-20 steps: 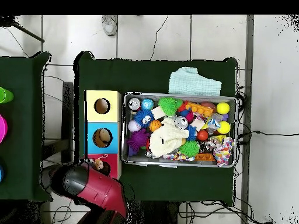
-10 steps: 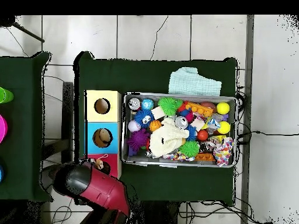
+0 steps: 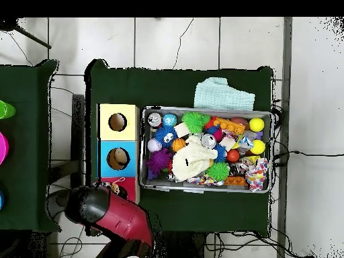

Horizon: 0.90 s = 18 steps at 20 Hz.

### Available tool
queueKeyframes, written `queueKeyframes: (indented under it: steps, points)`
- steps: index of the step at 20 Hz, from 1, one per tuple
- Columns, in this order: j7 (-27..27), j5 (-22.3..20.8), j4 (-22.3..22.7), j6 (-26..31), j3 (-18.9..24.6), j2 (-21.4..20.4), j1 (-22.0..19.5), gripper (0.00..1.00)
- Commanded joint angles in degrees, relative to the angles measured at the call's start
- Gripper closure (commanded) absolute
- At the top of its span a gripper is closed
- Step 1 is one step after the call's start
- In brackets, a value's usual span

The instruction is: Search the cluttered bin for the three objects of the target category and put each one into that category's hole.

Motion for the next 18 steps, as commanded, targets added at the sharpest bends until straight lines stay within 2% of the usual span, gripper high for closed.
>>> queueKeyframes:
  steps: [1, 7, 11, 14, 18]
  points:
    - [1.7, -3.3, 3.7, -10.1, 5.3, 5.9, -4.1, 1.00]
    - [1.3, -4.5, 6.0, -17.6, 10.3, 6.9, -8.7, 1.00]
    - [2.5, -6.9, 6.5, -23.0, 14.0, 8.7, -12.1, 1.00]
    - [3.6, -8.9, 5.2, -24.7, 14.6, 10.9, -13.4, 1.00]
    - [4.3, -11.2, 4.4, -25.0, 15.4, 11.6, -15.0, 1.00]
